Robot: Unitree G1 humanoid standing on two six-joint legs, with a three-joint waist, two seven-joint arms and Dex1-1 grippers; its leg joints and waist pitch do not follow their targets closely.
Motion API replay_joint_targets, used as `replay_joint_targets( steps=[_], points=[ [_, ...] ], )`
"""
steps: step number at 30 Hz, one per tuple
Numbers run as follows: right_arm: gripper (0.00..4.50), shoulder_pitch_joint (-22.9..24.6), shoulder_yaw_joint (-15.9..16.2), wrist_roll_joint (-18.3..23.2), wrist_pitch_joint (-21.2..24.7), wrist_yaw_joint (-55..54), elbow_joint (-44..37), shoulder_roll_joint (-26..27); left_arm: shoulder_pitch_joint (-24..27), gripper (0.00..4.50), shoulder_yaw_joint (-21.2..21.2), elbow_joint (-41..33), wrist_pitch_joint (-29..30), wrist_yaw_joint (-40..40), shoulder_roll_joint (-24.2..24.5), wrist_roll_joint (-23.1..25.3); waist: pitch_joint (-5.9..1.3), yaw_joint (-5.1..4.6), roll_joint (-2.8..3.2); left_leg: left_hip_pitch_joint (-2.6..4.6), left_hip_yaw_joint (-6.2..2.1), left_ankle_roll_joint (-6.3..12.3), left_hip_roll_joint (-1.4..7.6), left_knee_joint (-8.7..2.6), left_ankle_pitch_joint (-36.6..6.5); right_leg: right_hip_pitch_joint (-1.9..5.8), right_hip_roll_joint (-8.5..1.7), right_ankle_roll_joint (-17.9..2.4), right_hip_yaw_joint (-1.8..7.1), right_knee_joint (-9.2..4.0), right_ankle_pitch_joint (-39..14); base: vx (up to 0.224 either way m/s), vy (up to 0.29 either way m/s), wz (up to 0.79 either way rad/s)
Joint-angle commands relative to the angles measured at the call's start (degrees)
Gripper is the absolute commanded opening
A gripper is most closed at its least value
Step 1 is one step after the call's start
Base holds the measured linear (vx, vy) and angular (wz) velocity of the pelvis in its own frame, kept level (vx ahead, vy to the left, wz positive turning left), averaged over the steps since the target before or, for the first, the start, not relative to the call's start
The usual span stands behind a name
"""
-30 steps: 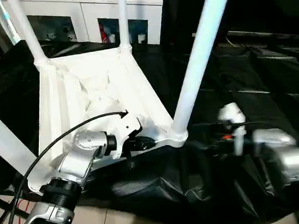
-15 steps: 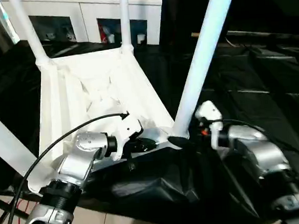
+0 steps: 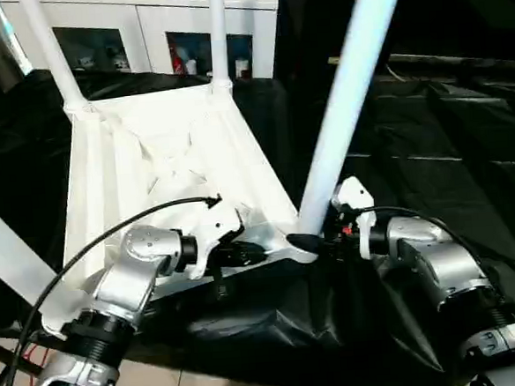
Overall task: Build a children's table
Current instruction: Rotate leg to tighten
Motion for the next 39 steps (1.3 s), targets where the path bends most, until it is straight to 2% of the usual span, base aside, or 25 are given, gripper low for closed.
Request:
replay_joint_targets(
  steps=[1, 5, 7, 8, 9, 11, 13, 14, 16, 17, 18, 20, 21, 23, 27, 30, 32, 35, 39],
  points=[
    [2.62, 1.2, 0.7, -1.0, 0.8, -4.0, -0.5, 1.9, -0.7, 0.00, -2.3, 0.0, 1.2, -0.1, -1.0, 0.9, -3.46, -0.26, 0.39, 0.65, -0.51, 1.50, 2.35, -3.52, -10.8, 2.59, -4.76, -12.2, 2.95, -3.98, -8.0, 0.000, 0.000, 0.00],
    [2.59, 2.3, 0.3, -2.5, 1.6, -11.6, 0.2, 5.6, -1.8, 0.00, -1.4, 0.7, 3.0, 3.5, -3.1, 0.7, -3.03, -0.66, 0.36, 1.11, -0.70, -0.60, 2.25, -3.99, -15.8, 2.28, -4.94, -10.2, 2.99, -4.92, -17.3, 0.000, 0.000, 0.00],
    [2.59, 2.8, 0.1, -3.3, 2.5, -18.3, 0.9, 9.8, -3.2, 0.00, -1.0, 1.9, 4.2, 7.4, -5.5, 1.2, -2.88, -1.10, 0.40, 1.27, -0.92, -1.44, 2.18, -4.17, -18.2, 2.00, -4.95, -8.6, 2.99, -5.54, -22.5, 0.000, 0.000, 0.00],
    [2.59, 2.6, -0.1, -3.8, 2.7, -21.5, 1.8, 11.8, -3.9, 0.00, -0.6, 2.7, 4.6, 9.4, -6.6, 1.5, -2.78, -1.26, 0.80, 1.54, -1.06, -1.87, 2.13, -4.22, -19.8, 1.69, -5.04, -7.8, 2.93, -5.89, -25.1, 0.000, 0.000, 0.00],
    [2.59, 2.1, -0.5, -4.2, 2.7, -24.8, 2.8, 13.4, -4.4, 0.00, -0.4, 3.2, 4.9, 10.9, -7.6, 1.7, -2.72, -1.52, 0.62, 1.62, -1.19, -2.11, 2.05, -4.20, -20.9, 1.55, -5.12, -6.9, 2.80, -6.24, -27.8, 0.000, 0.000, 0.00],
    [2.59, 1.3, -1.1, -4.6, 2.5, -28.7, 4.3, 15.3, -4.9, 0.00, -0.1, 3.7, 5.2, 12.2, -8.7, 1.9, -2.63, -1.67, 0.64, 1.65, -1.34, -2.24, 1.99, -4.24, -21.9, 1.39, -5.15, -6.0, 2.69, -6.58, -30.2, -0.025, 0.001, -0.01],
    [2.59, -0.4, 0.8, -5.8, 0.0, -30.2, 6.3, 18.4, -5.6, 0.00, -0.4, 4.1, 4.8, 13.4, -10.8, 1.7, -2.60, -2.17, 0.78, 1.54, -1.77, -2.86, 1.95, -4.39, -23.9, 1.35, -5.27, -4.9, 2.31, -6.94, -32.7, 0.000, 0.000, 0.00],
    [2.59, -0.8, 1.9, -6.3, -1.1, -29.5, 6.4, 18.8, -5.6, 0.00, -0.5, 4.1, 4.6, 13.5, -11.2, 1.6, -2.74, -2.27, 0.83, 1.45, -1.92, -2.74, 1.96, -4.44, -24.3, 1.45, -5.32, -4.6, 2.26, -6.98, -32.4, 0.000, 0.000, 0.00],
    [2.59, -1.2, 2.0, -5.8, -1.9, -28.3, 6.4, 19.5, -5.5, 0.00, -0.9, 4.0, 3.5, 12.8, -11.3, 1.6, -2.69, -2.40, 0.84, 1.63, -1.91, -2.22, 1.98, -4.46, -25.1, 1.19, -5.20, -4.8, 2.41, -7.10, -31.2, 0.000, 0.000, 0.00],
    [2.94, -1.3, 1.7, -5.2, -1.8, -27.3, 6.0, 19.7, -5.2, 0.00, -1.2, 3.8, 2.8, 12.2, -11.0, 1.8, -2.72, -2.47, 0.84, 1.60, -1.82, -1.93, 1.99, -4.48, -24.8, 1.17, -5.15, -5.3, 2.56, -6.99, -29.7, 0.000, 0.000, 0.00],
    [3.15, -1.1, 1.5, -4.8, -1.6, -25.7, 5.4, 19.4, -4.6, 0.00, -1.8, 3.4, 1.9, 10.7, -10.2, 1.8, -2.76, -2.53, 0.55, 1.39, -1.74, -1.61, 2.03, -4.54, -24.1, 1.31, -5.10, -5.8, 2.68, -6.82, -28.2, 0.000, 0.000, 0.00],
    [3.29, -0.8, 2.0, -5.3, -2.1, -24.7, 4.9, 18.4, -3.7, 0.00, -2.5, 2.8, 0.7, 8.7, -8.9, 1.8, -2.87, -2.60, 0.77, 1.14, -1.65, -1.40, 2.12, -4.60, -22.6, 1.44, -5.06, -6.8, 2.85, -6.36, -25.2, 0.000, 0.000, 0.00],
    [3.36, -0.8, 2.2, -5.8, -2.9, -24.3, 4.9, 17.7, -3.2, 0.00, -2.8, 2.4, 0.1, 7.5, -8.1, 1.9, -2.98, -2.60, 0.66, 1.08, -1.56, -1.27, 2.18, -4.58, -21.9, 1.49, -5.09, -7.5, 2.94, -6.15, -23.2, 0.000, 0.000, 0.00],
    [3.36, -0.6, 1.8, -5.5, -3.8, -22.6, 4.1, 16.0, -2.0, 0.00, -3.5, 1.5, -1.4, 4.9, -6.3, 2.1, -3.12, -2.64, 0.52, 0.78, -1.48, -1.00, 2.27, -4.66, -19.7, 1.88, -5.04, -8.6, 3.03, -5.55, -19.4, 0.000, 0.000, 0.00],
    [3.36, -0.3, 1.0, -3.7, -4.0, -18.3, 2.2, 13.4, -0.8, 0.00, -3.8, 0.2, -2.3, 2.0, -4.3, 1.8, -3.43, -2.45, 0.49, 0.74, -0.87, 0.43, 2.22, -4.08, -15.2, 2.17, -4.91, -11.0, 3.28, -4.75, -11.3, 0.045, -0.010, 0.03],
    [3.36, 0.6, 1.5, -2.6, -3.4, -11.9, -1.0, 9.5, -0.1, 0.00, -3.9, -0.4, -3.6, -0.7, -2.1, 1.8, -3.85, -2.06, 0.29, 0.48, -0.65, 2.25, 2.06, -3.57, -10.2, 2.82, -4.67, -12.1, 3.22, -3.81, -4.1, 0.063, -0.021, 0.02],
    [3.36, 0.9, 1.5, -2.3, -3.1, -9.7, -1.8, 8.3, 0.1, 0.00, -3.7, -0.5, -3.7, -1.3, -1.5, 1.7, -3.84, -1.68, 0.35, 0.37, -0.51, 3.58, 2.03, -3.41, -7.3, 2.85, -4.59, -13.1, 3.17, -3.36, 0.6, 0.025, -0.010, 0.01],
    [3.36, 1.4, 1.5, -1.6, -2.3, -4.4, -3.4, 4.5, 0.3, 0.00, -3.5, -0.5, -2.9, -2.5, 0.4, 2.2, -3.78, -1.10, 0.36, 0.60, -0.44, 3.79, 2.16, -3.42, -7.7, 2.83, -4.59, -13.2, 3.12, -3.42, -0.4, 0.000, 0.000, 0.00],
    [3.36, 1.1, 1.0, -1.4, -2.4, -3.4, -3.1, 2.8, 0.4, 0.00, -3.3, -0.9, 0.7, -1.5, 1.0, 2.3, -3.28, -1.01, 0.35, 1.01, -0.51, 1.76, 2.38, -3.87, -12.6, 2.43, -4.65, -12.3, 3.05, -4.25, -9.0, 0.000, 0.000, 0.00]
  ],
)
